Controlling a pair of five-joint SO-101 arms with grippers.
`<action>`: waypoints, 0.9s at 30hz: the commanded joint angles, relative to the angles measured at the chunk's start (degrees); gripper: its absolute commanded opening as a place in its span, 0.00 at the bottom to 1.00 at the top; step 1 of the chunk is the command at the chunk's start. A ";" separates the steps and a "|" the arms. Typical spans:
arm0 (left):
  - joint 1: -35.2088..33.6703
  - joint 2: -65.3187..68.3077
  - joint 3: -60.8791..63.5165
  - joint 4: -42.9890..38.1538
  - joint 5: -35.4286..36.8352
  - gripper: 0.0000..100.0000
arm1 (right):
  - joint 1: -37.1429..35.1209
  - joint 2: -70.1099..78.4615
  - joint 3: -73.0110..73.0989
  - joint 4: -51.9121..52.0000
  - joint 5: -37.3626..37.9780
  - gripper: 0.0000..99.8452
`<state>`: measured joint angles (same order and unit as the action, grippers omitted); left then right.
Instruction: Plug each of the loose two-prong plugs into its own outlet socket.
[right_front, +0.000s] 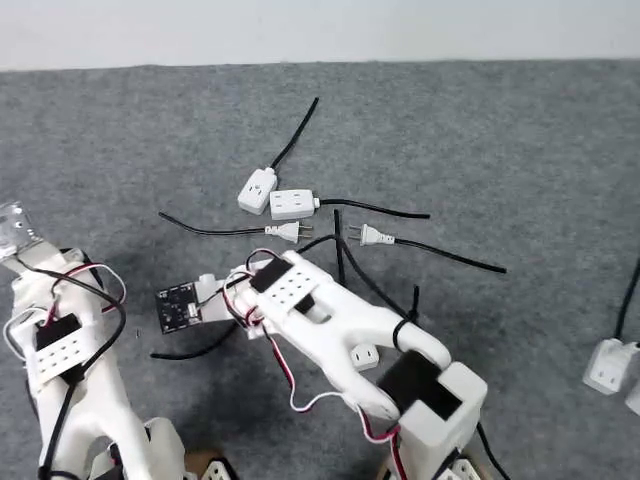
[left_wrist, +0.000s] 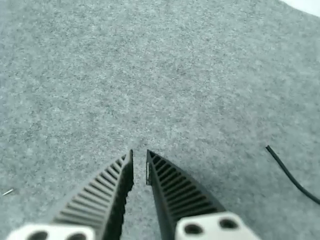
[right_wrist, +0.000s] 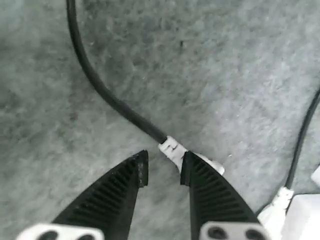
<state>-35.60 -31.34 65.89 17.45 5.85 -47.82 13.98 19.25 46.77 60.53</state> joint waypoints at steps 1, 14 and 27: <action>-0.09 -1.58 -2.95 0.35 -1.32 0.05 | 0.92 0.57 -3.25 -1.19 1.49 0.13; 0.70 -1.58 -2.95 1.41 -3.25 0.05 | 2.24 9.54 -13.10 5.32 3.16 0.13; 0.79 -1.58 -2.95 1.58 -3.43 0.05 | 4.09 11.30 -14.95 9.63 1.14 0.01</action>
<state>-35.43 -31.34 65.89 18.51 2.95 -45.63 25.23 5.45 54.42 65.98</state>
